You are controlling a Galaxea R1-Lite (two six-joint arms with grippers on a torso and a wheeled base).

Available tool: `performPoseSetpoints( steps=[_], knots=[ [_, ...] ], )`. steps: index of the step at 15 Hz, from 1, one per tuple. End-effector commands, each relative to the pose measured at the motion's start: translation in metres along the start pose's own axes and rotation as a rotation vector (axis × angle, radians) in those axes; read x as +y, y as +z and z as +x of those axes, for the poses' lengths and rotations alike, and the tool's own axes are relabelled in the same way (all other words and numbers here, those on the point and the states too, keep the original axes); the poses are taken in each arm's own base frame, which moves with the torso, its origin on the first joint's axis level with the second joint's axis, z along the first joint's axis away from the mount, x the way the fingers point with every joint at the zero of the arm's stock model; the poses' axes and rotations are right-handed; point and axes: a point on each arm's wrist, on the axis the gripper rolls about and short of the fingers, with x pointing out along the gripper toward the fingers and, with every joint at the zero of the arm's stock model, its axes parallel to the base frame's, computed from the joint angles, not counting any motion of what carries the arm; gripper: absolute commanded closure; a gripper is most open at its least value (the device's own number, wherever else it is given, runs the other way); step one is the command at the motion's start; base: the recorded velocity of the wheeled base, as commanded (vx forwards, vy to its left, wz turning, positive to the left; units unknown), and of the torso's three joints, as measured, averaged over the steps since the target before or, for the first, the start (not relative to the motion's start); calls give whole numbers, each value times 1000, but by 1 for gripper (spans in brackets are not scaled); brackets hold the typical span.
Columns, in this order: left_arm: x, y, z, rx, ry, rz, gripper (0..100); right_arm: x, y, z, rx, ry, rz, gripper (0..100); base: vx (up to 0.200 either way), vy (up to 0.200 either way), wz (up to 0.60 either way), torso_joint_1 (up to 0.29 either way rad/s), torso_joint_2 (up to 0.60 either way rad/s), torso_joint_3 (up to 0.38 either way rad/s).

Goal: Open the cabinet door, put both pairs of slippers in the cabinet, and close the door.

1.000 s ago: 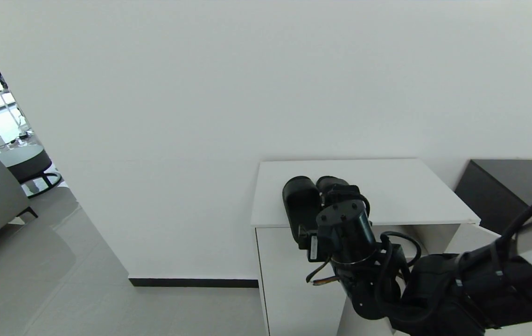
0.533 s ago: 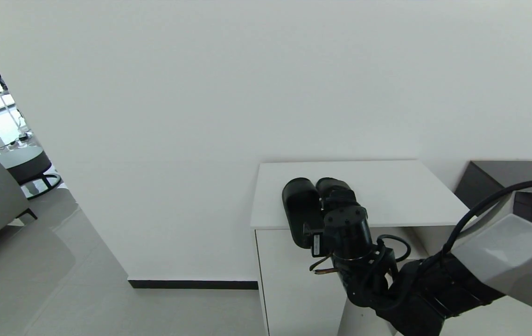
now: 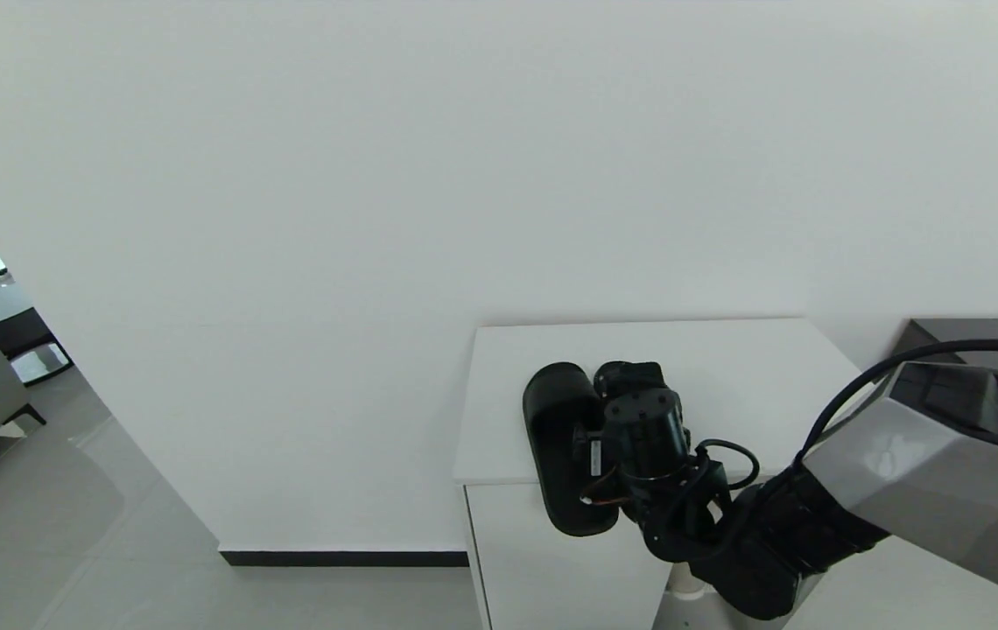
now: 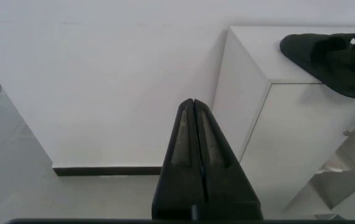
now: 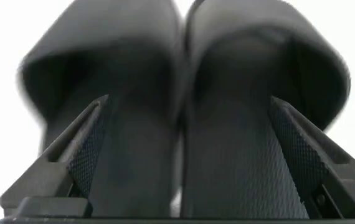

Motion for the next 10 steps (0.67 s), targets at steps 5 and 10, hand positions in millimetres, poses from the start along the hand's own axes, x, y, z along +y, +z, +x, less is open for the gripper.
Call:
performPoseSetpoints(
  steps=[5, 10],
  knots=[
    [0, 0, 0, 1, 1, 1, 100, 8, 1, 22, -18, 16, 24, 0, 0, 0, 0, 0, 0, 0],
    [0, 0, 0, 1, -1, 4, 100, 12, 2, 49, -48, 3, 26, 0, 0, 0, 0, 0, 0, 0]
  ],
)
